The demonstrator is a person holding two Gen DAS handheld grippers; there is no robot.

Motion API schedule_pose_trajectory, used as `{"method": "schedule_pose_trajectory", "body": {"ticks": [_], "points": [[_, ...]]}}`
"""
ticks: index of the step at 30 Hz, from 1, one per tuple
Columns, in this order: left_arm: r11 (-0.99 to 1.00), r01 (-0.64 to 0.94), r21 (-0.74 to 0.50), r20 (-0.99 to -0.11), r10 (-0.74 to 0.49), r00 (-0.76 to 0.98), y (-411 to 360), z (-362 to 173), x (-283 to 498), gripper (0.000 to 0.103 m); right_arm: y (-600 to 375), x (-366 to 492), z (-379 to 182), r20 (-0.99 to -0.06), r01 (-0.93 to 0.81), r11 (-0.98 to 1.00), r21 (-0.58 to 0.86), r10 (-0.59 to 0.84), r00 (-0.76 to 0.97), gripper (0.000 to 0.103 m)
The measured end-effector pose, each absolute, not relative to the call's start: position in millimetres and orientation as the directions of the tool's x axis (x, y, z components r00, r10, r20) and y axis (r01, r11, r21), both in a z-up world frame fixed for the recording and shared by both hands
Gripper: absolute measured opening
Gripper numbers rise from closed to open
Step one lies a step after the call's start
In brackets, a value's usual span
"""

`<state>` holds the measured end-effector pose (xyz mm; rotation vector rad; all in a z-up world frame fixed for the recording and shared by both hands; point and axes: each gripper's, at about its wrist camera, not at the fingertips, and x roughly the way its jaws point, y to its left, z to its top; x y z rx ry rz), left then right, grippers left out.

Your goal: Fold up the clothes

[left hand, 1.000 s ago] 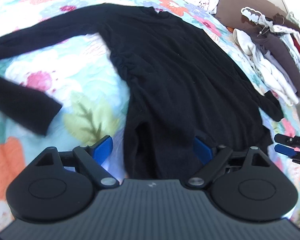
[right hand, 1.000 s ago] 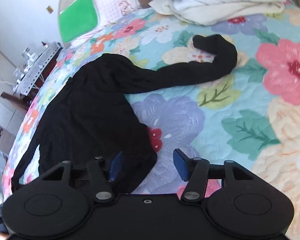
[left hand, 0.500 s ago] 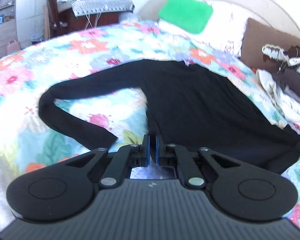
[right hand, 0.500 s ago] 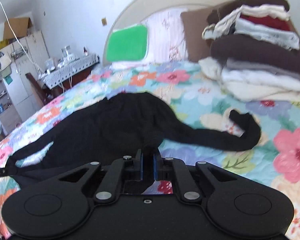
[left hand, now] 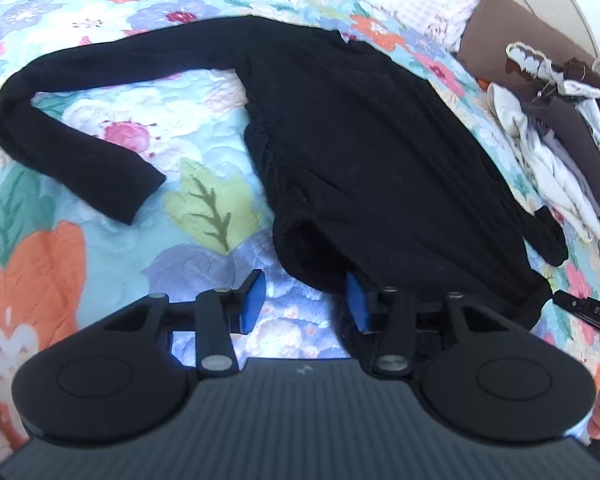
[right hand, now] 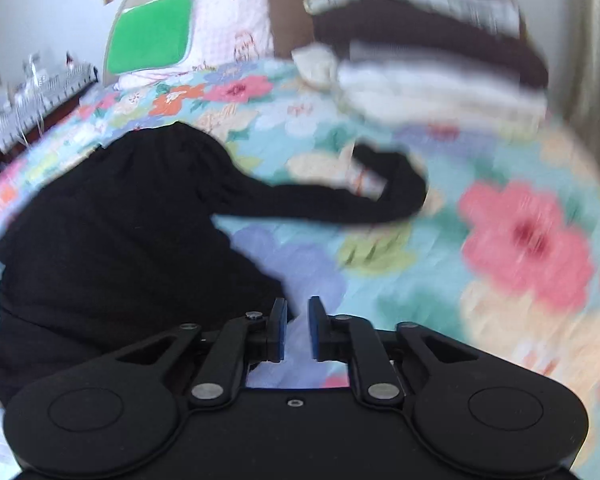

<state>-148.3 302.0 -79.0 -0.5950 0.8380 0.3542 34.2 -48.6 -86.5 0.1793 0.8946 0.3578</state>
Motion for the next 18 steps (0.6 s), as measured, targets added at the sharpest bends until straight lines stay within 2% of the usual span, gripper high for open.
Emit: {"method": "schedule_pose_trajectory", "body": {"ticks": [1, 2, 3, 4, 5, 6, 8, 10, 13, 14, 15, 17, 18], "points": [[0.781, -0.516, -0.351, -0.784, 0.056, 0.618, 303.8, -81.2, -143.0, 0.049, -54.7, 35.2, -91.2, -0.716, -0.218, 0.880, 0.422, 0.471, 0.514, 0.023], [0.779, -0.514, -0.359, -0.784, 0.047, 0.619, 305.4, -83.2, -138.6, 0.057, -56.8, 33.3, -95.4, -0.695, -0.210, 0.828, 0.521, 0.553, 0.460, 0.026], [0.776, -0.510, -0.372, -0.780, 0.037, 0.625, 306.8, -85.1, -134.7, 0.066, -54.7, 29.4, -99.4, -0.671, -0.204, 0.777, 0.595, 0.620, 0.407, 0.042], [0.772, -0.506, -0.384, -0.776, 0.027, 0.631, 308.3, -87.0, -130.8, 0.070, -50.4, 25.0, -103.2, -0.651, -0.204, 0.738, 0.643, 0.667, 0.361, 0.058], [0.768, -0.502, -0.397, -0.771, 0.017, 0.637, 309.7, -88.8, -126.8, 0.078, -39.7, 18.9, -106.1, -0.666, -0.233, 0.743, 0.627, 0.667, 0.335, 0.061], [0.771, -0.495, -0.400, -0.769, 0.012, 0.640, 310.3, -89.8, -122.3, 0.081, -29.0, 12.8, -109.0, -0.680, -0.261, 0.747, 0.611, 0.665, 0.310, 0.061], [0.787, -0.480, -0.388, -0.770, 0.009, 0.638, 309.8, -90.0, -112.7, 0.081, -4.8, -2.6, -109.7, -0.707, -0.363, 0.768, 0.528, 0.634, 0.313, 0.063], [0.779, -0.489, -0.392, -0.777, 0.004, 0.630, 312.3, -88.1, -109.1, 0.081, 20.2, -18.9, -107.5, -0.727, -0.474, 0.780, 0.408, 0.592, 0.348, 0.072], [0.697, -0.516, -0.497, -0.745, -0.037, 0.667, 325.1, -83.7, -122.6, 0.081, 39.4, -30.2, -104.5, -0.724, -0.555, 0.751, 0.358, 0.599, 0.343, 0.072], [0.672, -0.517, -0.530, -0.730, -0.051, 0.682, 328.9, -82.9, -127.9, 0.081, 41.5, -31.8, -103.8, -0.714, -0.567, 0.734, 0.373, 0.618, 0.330, 0.072], [0.653, -0.513, -0.558, -0.715, -0.064, 0.696, 331.9, -82.3, -132.7, 0.080, 43.6, -33.4, -103.3, -0.707, -0.579, 0.720, 0.382, 0.631, 0.319, 0.067], [0.634, -0.499, -0.591, -0.694, -0.085, 0.715, 336.0, -80.8, -138.2, 0.078, 47.7, -36.3, -103.1, -0.712, -0.599, 0.711, 0.367, 0.629, 0.310, 0.039], [0.652, -0.486, -0.582, -0.696, -0.090, 0.712, 335.6, -79.5, -136.2, 0.078, 48.9, -37.7, -102.3, -0.712, -0.610, 0.705, 0.362, 0.631, 0.307, 0.017]]}}
